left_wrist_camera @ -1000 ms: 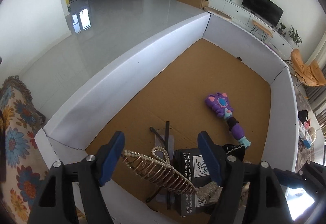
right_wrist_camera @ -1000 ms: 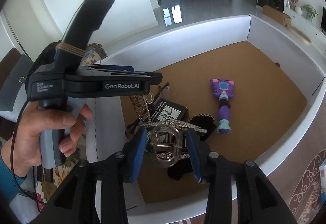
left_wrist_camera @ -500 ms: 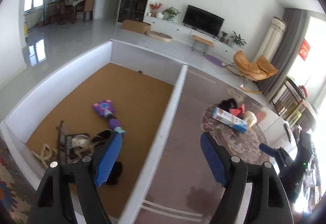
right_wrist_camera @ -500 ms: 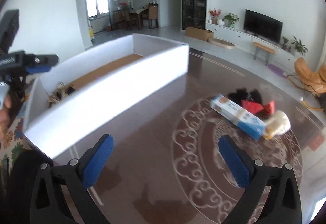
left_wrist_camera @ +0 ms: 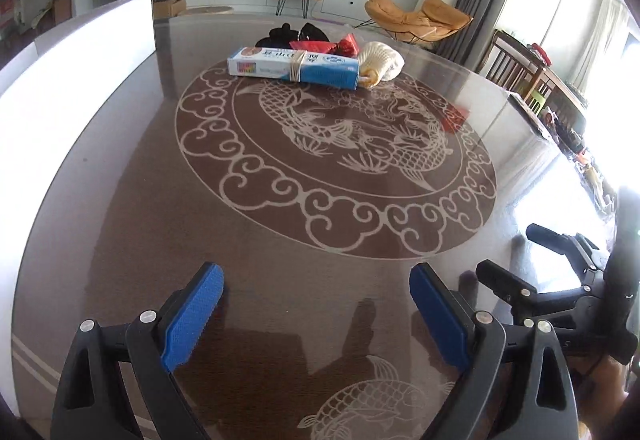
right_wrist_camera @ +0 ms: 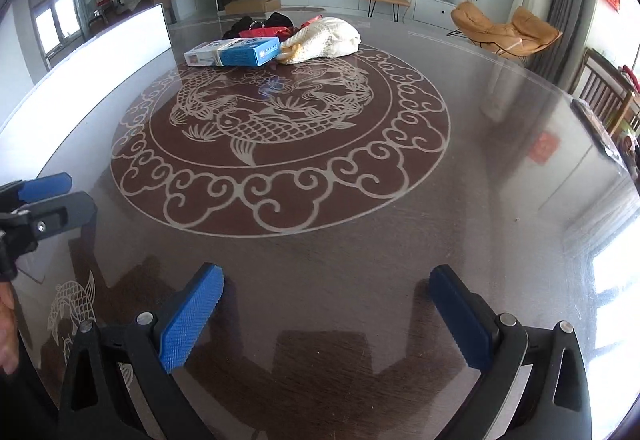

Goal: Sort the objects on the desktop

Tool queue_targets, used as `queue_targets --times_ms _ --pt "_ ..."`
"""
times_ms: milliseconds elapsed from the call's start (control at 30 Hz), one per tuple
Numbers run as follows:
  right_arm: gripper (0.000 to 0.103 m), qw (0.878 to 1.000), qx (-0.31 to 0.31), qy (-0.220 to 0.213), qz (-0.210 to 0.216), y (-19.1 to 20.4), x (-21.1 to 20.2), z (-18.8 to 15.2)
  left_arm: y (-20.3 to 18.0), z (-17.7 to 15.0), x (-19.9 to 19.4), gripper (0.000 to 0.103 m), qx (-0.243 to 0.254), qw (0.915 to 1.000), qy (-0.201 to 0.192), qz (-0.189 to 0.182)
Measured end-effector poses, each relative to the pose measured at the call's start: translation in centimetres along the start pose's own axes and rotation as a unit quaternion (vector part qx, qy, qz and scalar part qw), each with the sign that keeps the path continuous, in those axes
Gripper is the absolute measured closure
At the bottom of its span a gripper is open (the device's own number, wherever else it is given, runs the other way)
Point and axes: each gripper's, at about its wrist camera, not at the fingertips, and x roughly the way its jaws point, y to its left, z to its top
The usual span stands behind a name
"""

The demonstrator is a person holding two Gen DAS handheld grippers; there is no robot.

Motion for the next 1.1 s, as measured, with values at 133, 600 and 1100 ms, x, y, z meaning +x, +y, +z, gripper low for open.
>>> queue_targets --times_ms 133,600,1100 --pt "0.0 1.0 -0.001 0.004 0.004 0.4 0.4 0.1 0.0 -1.1 0.1 0.008 0.024 0.9992 -0.016 0.026" --pt "0.0 1.0 -0.001 0.004 0.004 0.4 0.5 -0.1 -0.8 -1.8 0.3 0.0 0.052 0.996 -0.008 0.072" --pt "0.0 1.0 0.0 0.004 0.004 0.4 0.5 -0.1 -0.8 -1.9 0.5 0.0 0.052 0.9954 -0.006 0.08"
